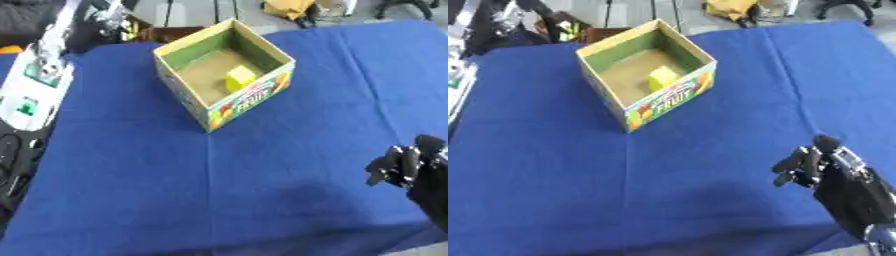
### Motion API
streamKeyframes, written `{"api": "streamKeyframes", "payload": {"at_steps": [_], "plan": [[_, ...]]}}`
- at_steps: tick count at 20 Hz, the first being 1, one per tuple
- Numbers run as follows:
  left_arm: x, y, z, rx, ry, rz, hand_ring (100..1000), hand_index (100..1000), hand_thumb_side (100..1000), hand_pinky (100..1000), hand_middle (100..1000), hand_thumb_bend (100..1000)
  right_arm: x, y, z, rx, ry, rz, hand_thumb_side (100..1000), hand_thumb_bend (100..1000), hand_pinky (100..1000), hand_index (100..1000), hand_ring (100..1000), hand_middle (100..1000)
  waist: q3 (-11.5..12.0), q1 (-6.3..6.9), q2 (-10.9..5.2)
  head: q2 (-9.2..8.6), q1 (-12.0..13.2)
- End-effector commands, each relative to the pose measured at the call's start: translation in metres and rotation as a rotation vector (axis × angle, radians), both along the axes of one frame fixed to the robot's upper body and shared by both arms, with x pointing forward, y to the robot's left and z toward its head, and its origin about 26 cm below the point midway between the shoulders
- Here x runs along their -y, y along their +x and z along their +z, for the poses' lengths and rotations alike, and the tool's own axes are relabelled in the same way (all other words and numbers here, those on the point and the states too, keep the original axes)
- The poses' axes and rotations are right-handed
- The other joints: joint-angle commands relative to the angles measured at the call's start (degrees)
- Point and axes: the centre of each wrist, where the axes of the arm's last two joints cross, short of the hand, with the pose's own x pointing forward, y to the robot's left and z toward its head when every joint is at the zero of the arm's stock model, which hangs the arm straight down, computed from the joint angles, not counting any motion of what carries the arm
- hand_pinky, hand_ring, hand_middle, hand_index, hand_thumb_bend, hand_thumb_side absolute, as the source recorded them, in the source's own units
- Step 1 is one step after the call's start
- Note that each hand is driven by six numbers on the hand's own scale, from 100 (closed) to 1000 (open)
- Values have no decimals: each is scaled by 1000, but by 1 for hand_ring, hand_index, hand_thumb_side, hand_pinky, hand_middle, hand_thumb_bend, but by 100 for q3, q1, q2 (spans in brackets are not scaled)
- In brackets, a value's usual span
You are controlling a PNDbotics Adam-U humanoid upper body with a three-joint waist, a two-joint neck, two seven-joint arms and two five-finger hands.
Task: Pick up objects on the table and place them in the box.
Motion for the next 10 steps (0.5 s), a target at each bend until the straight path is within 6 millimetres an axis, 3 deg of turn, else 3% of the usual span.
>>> {"api": "streamKeyframes", "payload": {"at_steps": [1,10], "plan": [[-13,-21,2,3,-179,-25,681,725,914,732,639,451,3,1,5,18,-3,-16,709,100,560,388,626,465,78,-15,-57,30,-86],[-35,-70,-57,-121,-540,2,651,710,960,700,620,454,4,2,5,16,-7,-32,712,100,559,388,626,465,377,-9,0,28,-214]]}}
